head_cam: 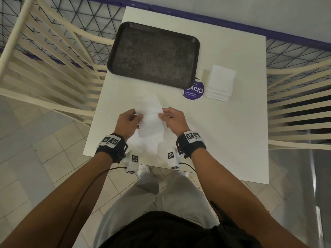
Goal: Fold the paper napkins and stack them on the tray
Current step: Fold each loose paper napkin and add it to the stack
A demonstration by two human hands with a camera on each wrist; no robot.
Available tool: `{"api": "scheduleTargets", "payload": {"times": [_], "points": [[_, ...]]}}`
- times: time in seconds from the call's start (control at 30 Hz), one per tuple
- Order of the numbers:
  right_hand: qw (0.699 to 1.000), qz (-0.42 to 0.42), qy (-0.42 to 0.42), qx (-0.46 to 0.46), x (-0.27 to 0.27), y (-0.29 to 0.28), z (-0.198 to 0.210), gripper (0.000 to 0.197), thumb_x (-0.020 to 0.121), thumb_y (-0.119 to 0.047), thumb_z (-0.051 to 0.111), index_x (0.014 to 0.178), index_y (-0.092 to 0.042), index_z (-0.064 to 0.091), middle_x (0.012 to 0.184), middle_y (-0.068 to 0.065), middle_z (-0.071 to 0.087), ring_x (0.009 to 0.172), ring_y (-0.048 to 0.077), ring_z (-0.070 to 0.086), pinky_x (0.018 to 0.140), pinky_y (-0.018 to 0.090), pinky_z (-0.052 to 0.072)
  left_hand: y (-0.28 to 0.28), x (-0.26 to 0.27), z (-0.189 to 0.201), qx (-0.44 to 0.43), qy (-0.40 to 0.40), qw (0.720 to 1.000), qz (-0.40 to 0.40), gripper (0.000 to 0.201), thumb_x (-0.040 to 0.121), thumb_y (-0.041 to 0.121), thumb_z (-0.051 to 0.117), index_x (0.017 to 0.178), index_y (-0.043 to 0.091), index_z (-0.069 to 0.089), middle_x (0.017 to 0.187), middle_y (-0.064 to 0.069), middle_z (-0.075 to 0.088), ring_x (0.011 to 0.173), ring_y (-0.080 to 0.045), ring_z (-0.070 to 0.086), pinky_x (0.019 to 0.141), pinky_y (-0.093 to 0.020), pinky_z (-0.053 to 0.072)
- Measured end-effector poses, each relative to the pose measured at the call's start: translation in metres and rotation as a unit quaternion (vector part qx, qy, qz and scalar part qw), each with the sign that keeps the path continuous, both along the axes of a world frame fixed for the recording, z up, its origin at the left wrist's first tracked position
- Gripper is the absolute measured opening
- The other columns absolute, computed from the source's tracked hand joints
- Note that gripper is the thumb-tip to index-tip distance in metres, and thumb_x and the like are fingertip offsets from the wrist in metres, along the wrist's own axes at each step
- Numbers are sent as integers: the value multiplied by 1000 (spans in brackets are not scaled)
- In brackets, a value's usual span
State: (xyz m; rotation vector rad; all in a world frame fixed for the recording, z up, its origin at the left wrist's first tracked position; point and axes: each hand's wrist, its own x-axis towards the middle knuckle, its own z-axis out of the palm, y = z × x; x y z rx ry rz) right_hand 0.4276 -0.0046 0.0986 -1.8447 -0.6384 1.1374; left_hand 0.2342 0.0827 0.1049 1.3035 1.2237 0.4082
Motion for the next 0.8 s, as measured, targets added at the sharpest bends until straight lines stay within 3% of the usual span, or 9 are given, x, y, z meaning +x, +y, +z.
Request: {"api": "scheduleTargets", "payload": {"times": [0.07, 0.2, 0.37, 0.47, 0.6, 0.7, 0.8], "points": [[1000, -3, 8, 7, 1, 1, 1, 19, 89, -21, 75, 106, -12, 71, 84, 0, 71, 56, 4, 53, 56, 21, 45, -1, 1, 3, -23, -21, 1000, 4, 13, 99, 10, 63, 107, 11, 74, 101, -17, 75, 94, -37, 72, 85, -51, 62], [1000, -17, 18, 15, 1, 2, 1, 20, 89, -13, 73, 105, -3, 68, 60, -14, 64, 50, 4, 52, 55, 22, 46, -1, 2, 7, -76, -66, 995, 10, 16, 96, 3, 66, 109, 8, 73, 106, -15, 76, 97, -31, 72, 87, -48, 60], [998, -39, 36, 28, 3, 1, 6, 17, 89, -13, 73, 103, -7, 66, 70, 2, 66, 50, 15, 50, 53, 20, 43, 1, 4, 14, -106, -89, 988, 60, 13, 93, 3, 70, 101, 12, 73, 96, -13, 76, 88, -29, 72, 83, -46, 61], [997, -32, 56, 42, 3, 0, 9, 9, 89, -5, 68, 94, -12, 65, 69, 12, 58, 50, 17, 48, 52, 20, 41, 1, 6, 18, -108, -101, 987, 69, 14, 91, -1, 70, 94, 12, 73, 95, -15, 74, 84, -29, 70, 81, -44, 61], [997, -37, 61, 30, 4, 0, 12, 23, 86, 5, 59, 76, -14, 68, 58, 3, 57, 51, 18, 47, 52, 24, 38, 1, 8, 18, -103, -116, 985, 72, 17, 87, -7, 69, 90, 8, 76, 95, -15, 74, 85, -29, 69, 79, -40, 59], [994, -72, 79, 3, 5, 2, 13, 32, 80, 11, 46, 68, -10, 67, 55, 9, 56, 51, 24, 49, 52, 27, 37, 2, 7, 16, -103, -106, 987, 69, 23, 86, -10, 66, 84, 9, 79, 95, -15, 75, 90, -31, 71, 87, -42, 60], [989, -103, 104, -8, 6, 5, 13, 30, 77, 8, 44, 62, -6, 67, 48, 11, 56, 52, 27, 48, 53, 28, 37, 1, 7, 16, -94, -91, 989, 65, 30, 87, -15, 55, 85, 5, 78, 95, -17, 75, 93, -32, 72, 90, -41, 60]]}}
